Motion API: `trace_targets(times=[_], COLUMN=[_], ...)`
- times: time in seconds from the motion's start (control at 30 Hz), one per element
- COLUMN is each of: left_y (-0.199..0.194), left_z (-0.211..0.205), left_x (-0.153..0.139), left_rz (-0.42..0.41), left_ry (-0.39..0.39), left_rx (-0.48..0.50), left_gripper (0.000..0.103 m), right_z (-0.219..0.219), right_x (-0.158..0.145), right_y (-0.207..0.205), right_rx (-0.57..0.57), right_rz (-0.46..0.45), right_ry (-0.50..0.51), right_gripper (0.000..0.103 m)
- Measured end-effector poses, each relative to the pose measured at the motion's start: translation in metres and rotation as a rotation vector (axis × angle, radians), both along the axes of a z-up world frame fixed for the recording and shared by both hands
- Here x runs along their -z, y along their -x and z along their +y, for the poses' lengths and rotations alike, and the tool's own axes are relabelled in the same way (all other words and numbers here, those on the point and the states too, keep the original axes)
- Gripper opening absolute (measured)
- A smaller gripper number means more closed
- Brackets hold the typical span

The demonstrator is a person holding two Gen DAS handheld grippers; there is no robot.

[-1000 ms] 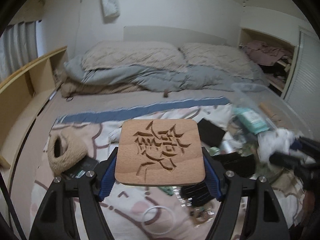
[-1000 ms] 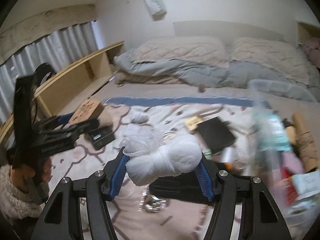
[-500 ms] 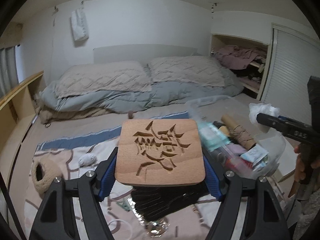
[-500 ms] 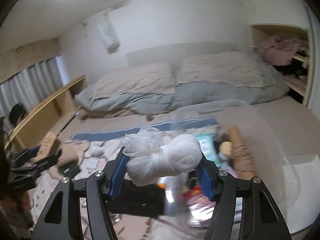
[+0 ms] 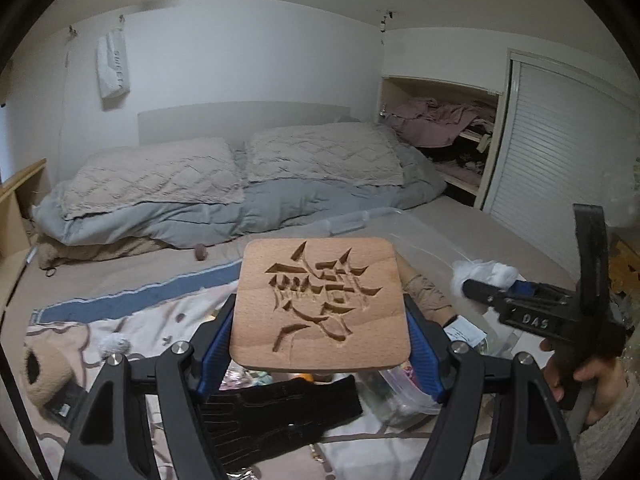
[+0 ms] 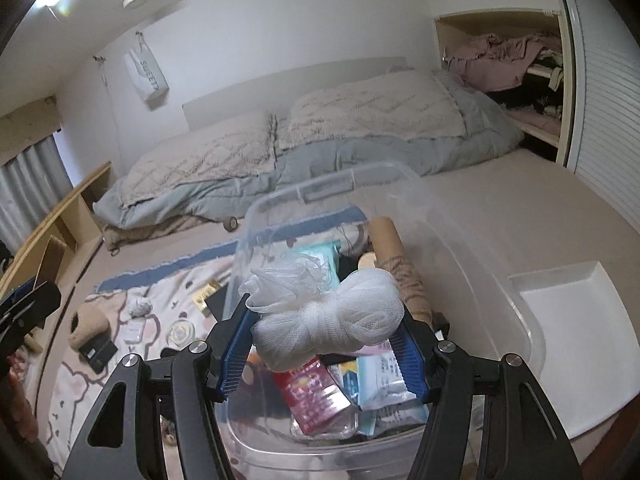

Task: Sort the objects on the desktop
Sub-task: 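Drop the cotton ball into the clear box with the right tool while left holds coaster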

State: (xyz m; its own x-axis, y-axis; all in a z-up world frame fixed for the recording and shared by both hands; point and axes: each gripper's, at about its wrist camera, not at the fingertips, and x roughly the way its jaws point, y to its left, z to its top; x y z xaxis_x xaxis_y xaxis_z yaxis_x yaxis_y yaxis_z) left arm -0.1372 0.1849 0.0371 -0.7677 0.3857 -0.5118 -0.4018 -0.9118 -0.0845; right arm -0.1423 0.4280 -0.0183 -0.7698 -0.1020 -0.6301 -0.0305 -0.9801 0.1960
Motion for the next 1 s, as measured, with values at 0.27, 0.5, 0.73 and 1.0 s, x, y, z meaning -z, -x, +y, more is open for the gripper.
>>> trace_targets(times=[0.27,0.5,0.73,1.0], left_y=[0.011,0.020,0.015,0.017], left_z=[0.005,0.001,0.004,0.003], left_x=[0.023,0.026,0.026,0.030], left_rz=[-0.001,-0.019,-0.014,-0.045], left_ry=[0.063,0.043,0.058,0.043], left_rx=[-0.007,-0.010,0.005,-0.002], left_gripper=[0.075,0.075,0.075,0.075], right_z=[0.005,0.013,0.016,0.016], right_x=[0.031,0.046,0.051,0.042], right_y=[0.019,0.016,0.013,0.006], right_rx=[0.018,0.062,0.099,0.102], right_rz=[-0.173,-0.291,-0.333,-0.289], right_ry=[-0.031,-0.033,-0.079,-0.082], right_gripper=[0.064,0.064,0.066,0.103])
